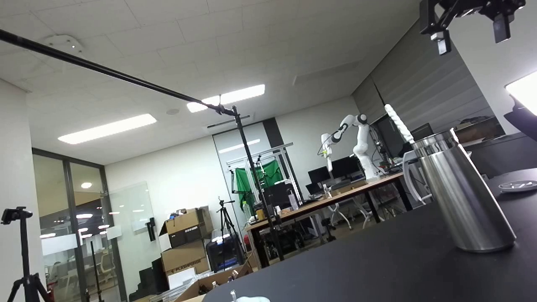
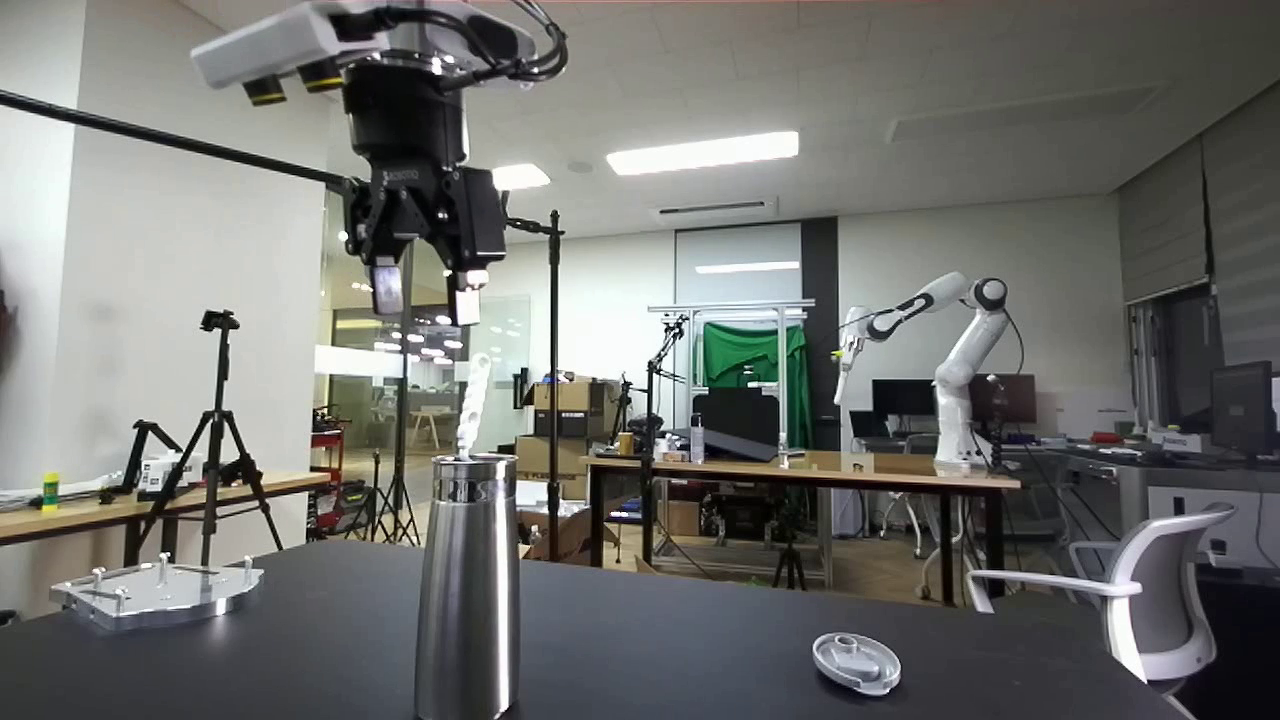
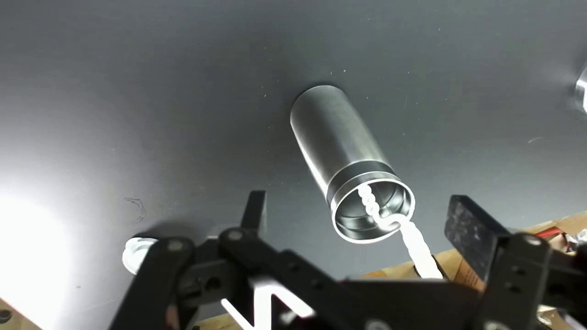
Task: Use the brush to scrub inside the jar
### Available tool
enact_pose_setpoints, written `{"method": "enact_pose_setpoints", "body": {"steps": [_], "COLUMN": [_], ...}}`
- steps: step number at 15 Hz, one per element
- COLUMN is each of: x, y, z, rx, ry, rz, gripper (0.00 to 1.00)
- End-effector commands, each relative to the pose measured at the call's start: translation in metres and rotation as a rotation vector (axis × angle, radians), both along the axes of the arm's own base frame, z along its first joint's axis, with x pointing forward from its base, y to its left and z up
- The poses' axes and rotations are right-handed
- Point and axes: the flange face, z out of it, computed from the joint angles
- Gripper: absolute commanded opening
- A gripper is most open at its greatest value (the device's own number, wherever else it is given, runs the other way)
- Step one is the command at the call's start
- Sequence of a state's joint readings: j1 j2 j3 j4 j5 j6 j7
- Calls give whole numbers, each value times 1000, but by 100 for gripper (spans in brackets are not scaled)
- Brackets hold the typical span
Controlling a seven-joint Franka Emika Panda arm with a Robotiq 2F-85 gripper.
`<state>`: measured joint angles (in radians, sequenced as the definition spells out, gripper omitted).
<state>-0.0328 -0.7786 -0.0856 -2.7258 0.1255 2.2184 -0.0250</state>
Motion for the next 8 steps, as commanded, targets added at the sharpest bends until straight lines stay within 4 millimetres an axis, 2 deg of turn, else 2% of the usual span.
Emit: {"method": "enact_pose_setpoints", "body": {"steps": [1,4,8], "x": [55,98,153], "y": [3,14,30], "z": [4,0,-4], "rx": [-12,-26,-32], "ry": [46,104,195], "rz": [18,50,5], "gripper": [100,100,100]}}
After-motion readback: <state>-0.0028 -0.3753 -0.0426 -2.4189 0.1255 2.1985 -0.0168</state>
